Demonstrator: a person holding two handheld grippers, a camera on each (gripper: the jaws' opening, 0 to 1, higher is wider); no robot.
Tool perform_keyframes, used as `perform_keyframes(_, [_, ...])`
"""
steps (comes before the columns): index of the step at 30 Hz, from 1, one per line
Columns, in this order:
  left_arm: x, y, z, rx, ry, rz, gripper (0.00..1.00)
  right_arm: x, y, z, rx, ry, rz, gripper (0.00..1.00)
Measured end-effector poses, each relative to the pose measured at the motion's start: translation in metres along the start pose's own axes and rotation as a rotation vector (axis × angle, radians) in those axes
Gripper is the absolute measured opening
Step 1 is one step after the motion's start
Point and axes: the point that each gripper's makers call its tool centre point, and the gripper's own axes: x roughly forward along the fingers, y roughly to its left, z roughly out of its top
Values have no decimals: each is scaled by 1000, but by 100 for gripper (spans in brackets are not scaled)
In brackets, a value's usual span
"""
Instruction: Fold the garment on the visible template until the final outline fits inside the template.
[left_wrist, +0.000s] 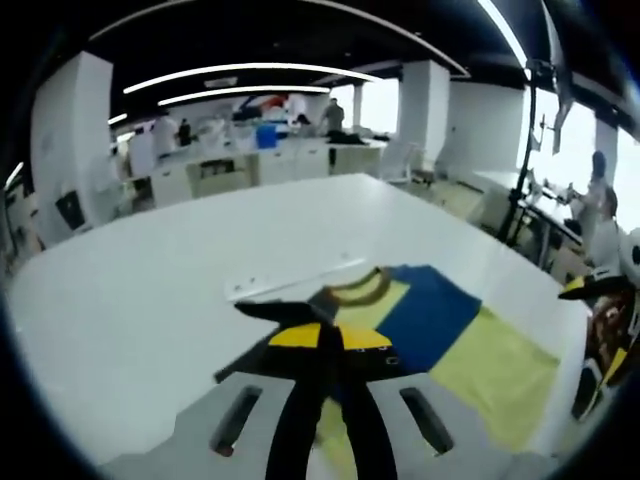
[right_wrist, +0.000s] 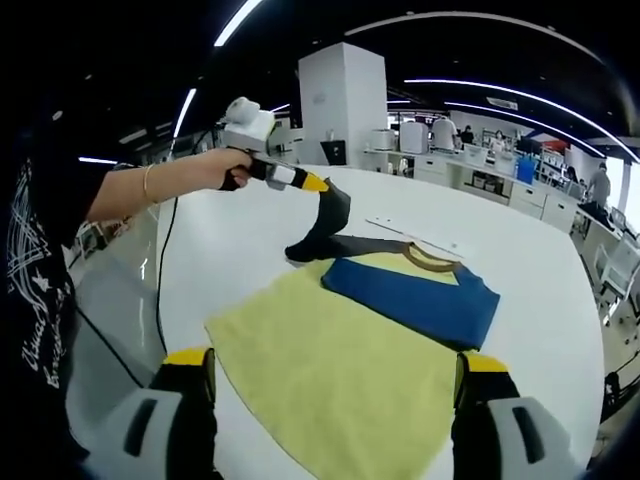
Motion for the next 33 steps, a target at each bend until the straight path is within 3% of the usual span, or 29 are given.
perform_keyframes(8, [12, -10, 17, 13, -20, -16, 2, 0, -1, 0, 1, 2, -1, 100])
perform_keyframes(15, [21, -31, 28, 24, -40, -36, 2, 0, -2, -2, 5, 4, -4, 100])
perform_keyframes(24, [36, -65, 38, 54, -49, -82, 1, 2, 0, -8, 7, 18, -4, 100])
perform_keyframes(33, [55, -84, 40, 46, -43, -104, 1, 2, -1, -10, 6, 24, 2, 100])
